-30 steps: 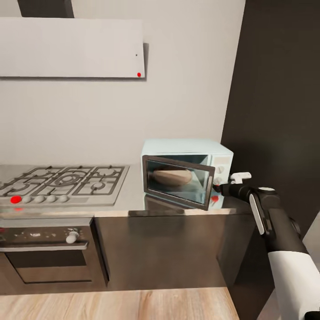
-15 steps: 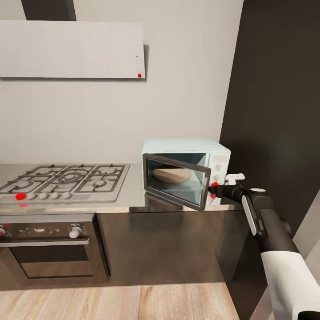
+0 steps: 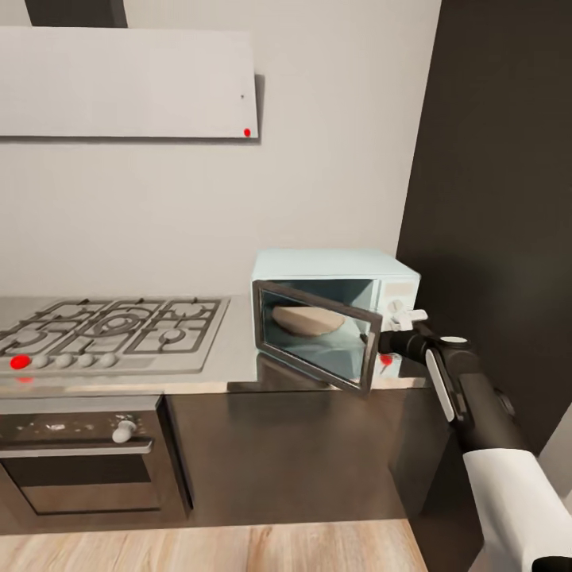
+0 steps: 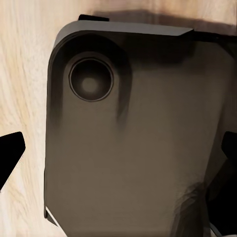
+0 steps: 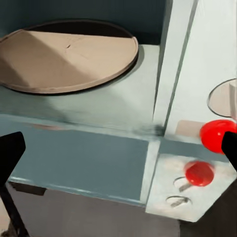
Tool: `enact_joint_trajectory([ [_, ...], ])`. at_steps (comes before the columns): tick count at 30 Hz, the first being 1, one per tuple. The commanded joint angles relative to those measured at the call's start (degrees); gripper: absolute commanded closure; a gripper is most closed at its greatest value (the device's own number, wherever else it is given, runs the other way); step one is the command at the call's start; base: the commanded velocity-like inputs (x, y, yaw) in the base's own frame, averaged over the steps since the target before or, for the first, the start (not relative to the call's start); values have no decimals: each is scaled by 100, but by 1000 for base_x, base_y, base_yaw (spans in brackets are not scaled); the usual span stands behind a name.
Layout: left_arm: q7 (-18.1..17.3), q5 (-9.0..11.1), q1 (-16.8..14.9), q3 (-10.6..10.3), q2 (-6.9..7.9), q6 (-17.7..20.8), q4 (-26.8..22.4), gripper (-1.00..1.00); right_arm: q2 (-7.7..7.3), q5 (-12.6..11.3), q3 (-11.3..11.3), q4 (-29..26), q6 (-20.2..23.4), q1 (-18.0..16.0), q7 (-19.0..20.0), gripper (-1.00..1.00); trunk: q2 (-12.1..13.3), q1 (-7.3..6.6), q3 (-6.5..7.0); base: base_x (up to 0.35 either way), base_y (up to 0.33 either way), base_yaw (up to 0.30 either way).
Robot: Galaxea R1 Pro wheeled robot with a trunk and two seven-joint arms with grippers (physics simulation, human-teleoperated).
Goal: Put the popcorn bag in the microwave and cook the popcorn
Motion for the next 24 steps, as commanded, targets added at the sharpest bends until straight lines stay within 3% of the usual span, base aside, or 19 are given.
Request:
enact_joint_trajectory([
  [1, -8, 58, 1, 10, -3, -7, -5, -100, 2, 41, -3, -6, 12, -4, 48, -100, -2, 3, -5, 316, 0, 0],
  [8, -8, 58, 1, 11, -7, -7, -6, -100, -7, 35, 0, -5, 4, -4, 167, -100, -2, 3, -5, 159, 0, 0],
  [13, -8, 58, 1, 11, -7, -7, -10, -100, -77, 69, 8, -7, 10, -4, 905, -100, -2, 3, -5, 6, 0, 0],
  [16, -8, 58, 1, 11, -7, -7, -8, -100, -90, 77, 16, -9, 12, -4, 1051, -100, -2, 3, -5, 0, 0, 0],
  [20, -6, 58, 1, 18, -11, -7, -10, -100, -90, 115, 18, -8, 13, -4, 1087, -100, -2, 3, -5, -204, 0, 0],
  [24, -7, 58, 1, 19, -9, -7, -9, -100, -45, 315, 25, -7, 13, -4, 1086, -100, -2, 3, -5, -262, 144, 0],
])
